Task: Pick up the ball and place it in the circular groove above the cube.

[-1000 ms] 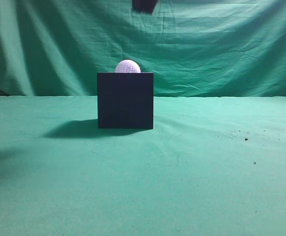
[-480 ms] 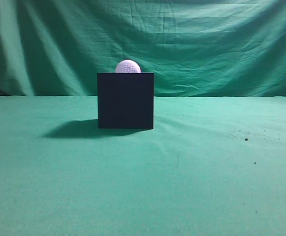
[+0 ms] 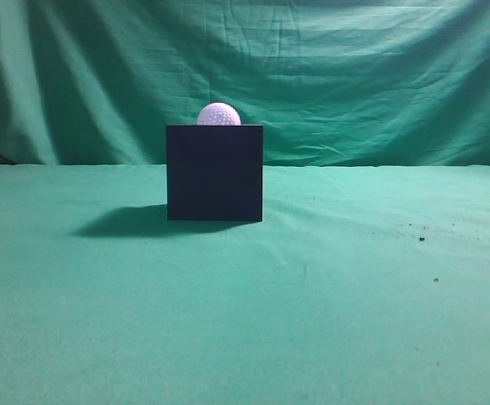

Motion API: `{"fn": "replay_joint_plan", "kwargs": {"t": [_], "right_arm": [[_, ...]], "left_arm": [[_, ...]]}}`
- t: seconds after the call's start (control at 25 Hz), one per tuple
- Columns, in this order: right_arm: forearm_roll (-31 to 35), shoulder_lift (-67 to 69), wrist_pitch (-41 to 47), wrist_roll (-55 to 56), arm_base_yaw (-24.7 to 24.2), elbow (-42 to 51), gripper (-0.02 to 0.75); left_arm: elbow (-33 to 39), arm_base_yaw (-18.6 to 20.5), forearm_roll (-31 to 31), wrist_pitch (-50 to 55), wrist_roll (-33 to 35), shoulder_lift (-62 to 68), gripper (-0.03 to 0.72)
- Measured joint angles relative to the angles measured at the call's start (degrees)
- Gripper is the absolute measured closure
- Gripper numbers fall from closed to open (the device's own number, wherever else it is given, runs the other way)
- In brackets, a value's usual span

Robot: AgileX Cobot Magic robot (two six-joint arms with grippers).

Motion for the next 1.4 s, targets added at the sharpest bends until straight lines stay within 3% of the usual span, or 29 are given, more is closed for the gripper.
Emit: {"fn": "replay_joint_plan", "kwargs": {"t": [0.36,0.64,0.84,1.0,1.2,1.4], "right_arm": [[-0.9,-15.0,2.9,-0.5,0.0,5.3,0.738],[-6.0,-20.3,-7.4,-0.7,-0.6,13.6,0.738],[-6.8,-28.9,-23.3,-1.2,-9.1,25.7,0.738],[-6.9,-37.8,-34.3,-1.2,-19.2,36.6,0.738],[-5.6,-45.7,-40.8,-1.4,-29.5,48.0,0.738],[-4.5,-47.8,-41.5,-1.3,-32.3,54.4,0.738]], "left_arm": [[0.0,0.0,0.0,0.0,0.0,0.0,0.688],[0.0,0.0,0.0,0.0,0.0,0.0,0.688],[0.0,0.0,0.0,0.0,0.0,0.0,0.688],[0.0,0.0,0.0,0.0,0.0,0.0,0.688],[0.0,0.0,0.0,0.0,0.0,0.0,0.688],[0.0,0.0,0.0,0.0,0.0,0.0,0.688]]}}
